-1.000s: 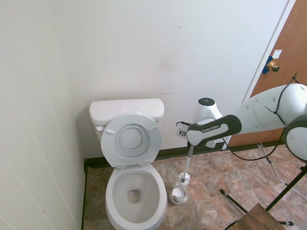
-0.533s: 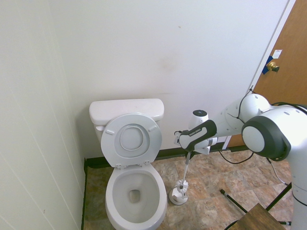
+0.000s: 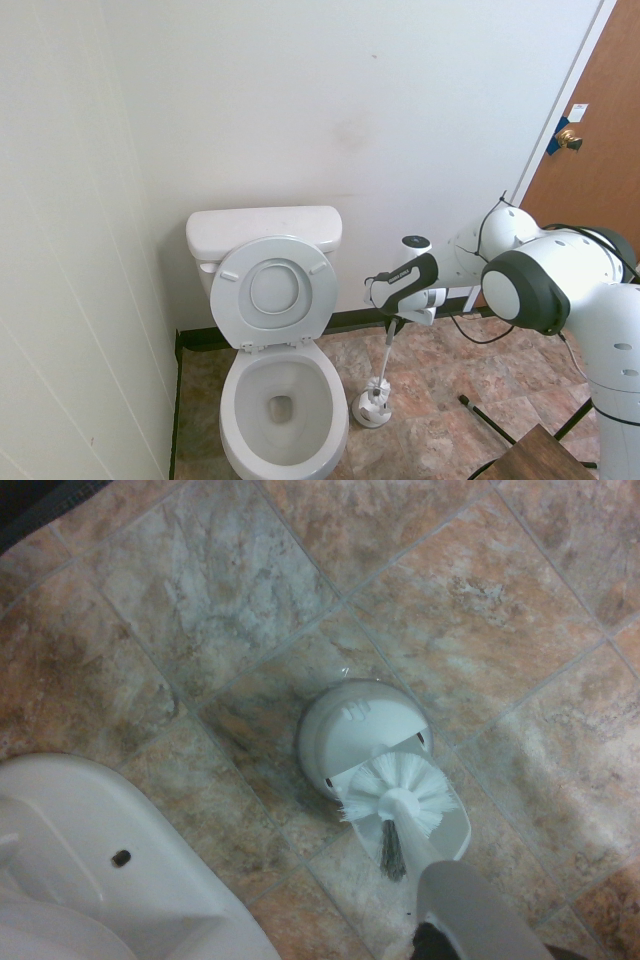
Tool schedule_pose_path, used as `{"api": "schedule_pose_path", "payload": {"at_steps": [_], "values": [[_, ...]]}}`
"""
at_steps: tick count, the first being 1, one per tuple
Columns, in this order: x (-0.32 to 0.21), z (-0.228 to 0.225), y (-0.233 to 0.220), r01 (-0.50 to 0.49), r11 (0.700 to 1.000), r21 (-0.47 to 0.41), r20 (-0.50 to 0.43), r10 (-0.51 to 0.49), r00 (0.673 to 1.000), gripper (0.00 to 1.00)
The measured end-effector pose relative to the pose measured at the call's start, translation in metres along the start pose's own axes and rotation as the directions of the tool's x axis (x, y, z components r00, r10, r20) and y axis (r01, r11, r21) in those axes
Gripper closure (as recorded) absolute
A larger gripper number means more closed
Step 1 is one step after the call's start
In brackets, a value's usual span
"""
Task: Clean the toilet
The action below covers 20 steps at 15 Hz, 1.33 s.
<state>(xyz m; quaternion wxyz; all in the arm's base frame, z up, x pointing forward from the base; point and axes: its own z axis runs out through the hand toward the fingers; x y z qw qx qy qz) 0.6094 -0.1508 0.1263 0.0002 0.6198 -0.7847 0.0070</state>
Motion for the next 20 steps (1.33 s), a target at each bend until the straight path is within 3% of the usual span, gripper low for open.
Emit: {"api": "schedule_pose_path", "payload": {"at_steps": [11,20], "values": [[0.018,0.056,-0.048,-0.034,0.995,-0.097,0.009,0.035,0.999,1.00],[0.040,0.111,-0.095,-0.074,0.973,-0.217,0.037,0.084,0.996,1.00]]}}
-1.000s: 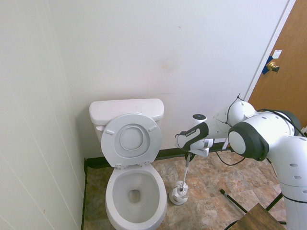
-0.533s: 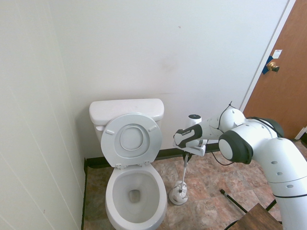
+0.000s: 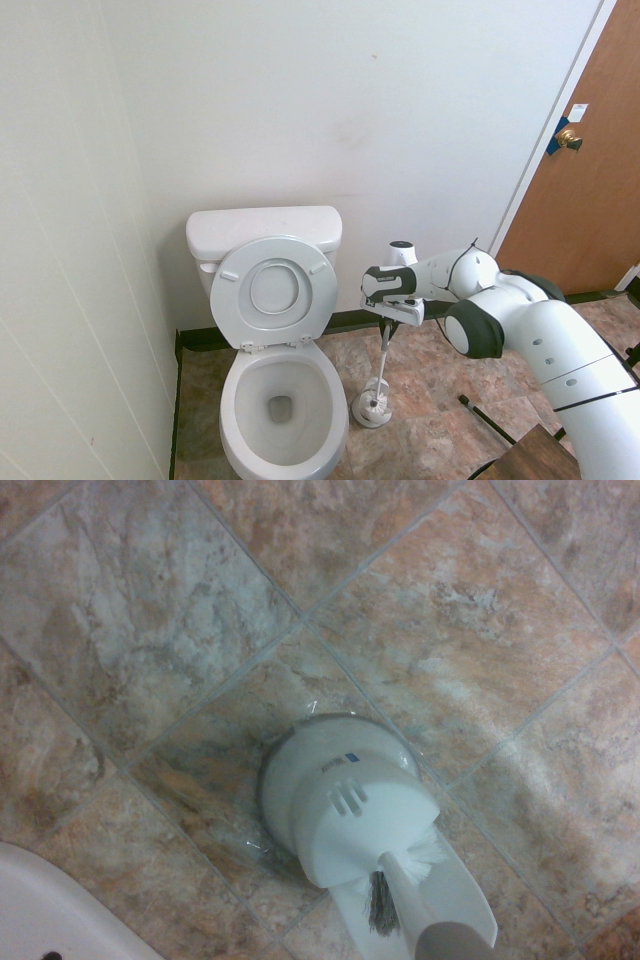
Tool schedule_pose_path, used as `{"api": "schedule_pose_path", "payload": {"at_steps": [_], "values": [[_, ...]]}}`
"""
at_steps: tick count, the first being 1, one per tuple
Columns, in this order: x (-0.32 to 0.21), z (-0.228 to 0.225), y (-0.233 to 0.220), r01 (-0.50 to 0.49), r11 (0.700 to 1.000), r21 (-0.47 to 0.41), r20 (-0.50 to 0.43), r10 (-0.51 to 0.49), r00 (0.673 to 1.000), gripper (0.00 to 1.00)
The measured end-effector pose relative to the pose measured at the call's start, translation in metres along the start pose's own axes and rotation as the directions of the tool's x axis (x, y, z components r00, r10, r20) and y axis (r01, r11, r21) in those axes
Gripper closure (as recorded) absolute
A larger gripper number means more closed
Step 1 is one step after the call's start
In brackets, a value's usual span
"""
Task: Clean the toilet
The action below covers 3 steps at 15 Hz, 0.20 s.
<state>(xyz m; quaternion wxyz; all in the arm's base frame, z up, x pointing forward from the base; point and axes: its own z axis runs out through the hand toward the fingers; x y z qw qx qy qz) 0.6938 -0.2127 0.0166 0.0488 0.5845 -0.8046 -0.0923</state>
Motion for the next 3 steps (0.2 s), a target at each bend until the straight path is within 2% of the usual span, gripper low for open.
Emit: {"api": "schedule_pose_path", "payload": {"at_steps": [3], "values": [[-0.0006,0.0014,-0.0112,-0.008,1.000,-0.029,0.005,0.008,1.000,1.00]]}}
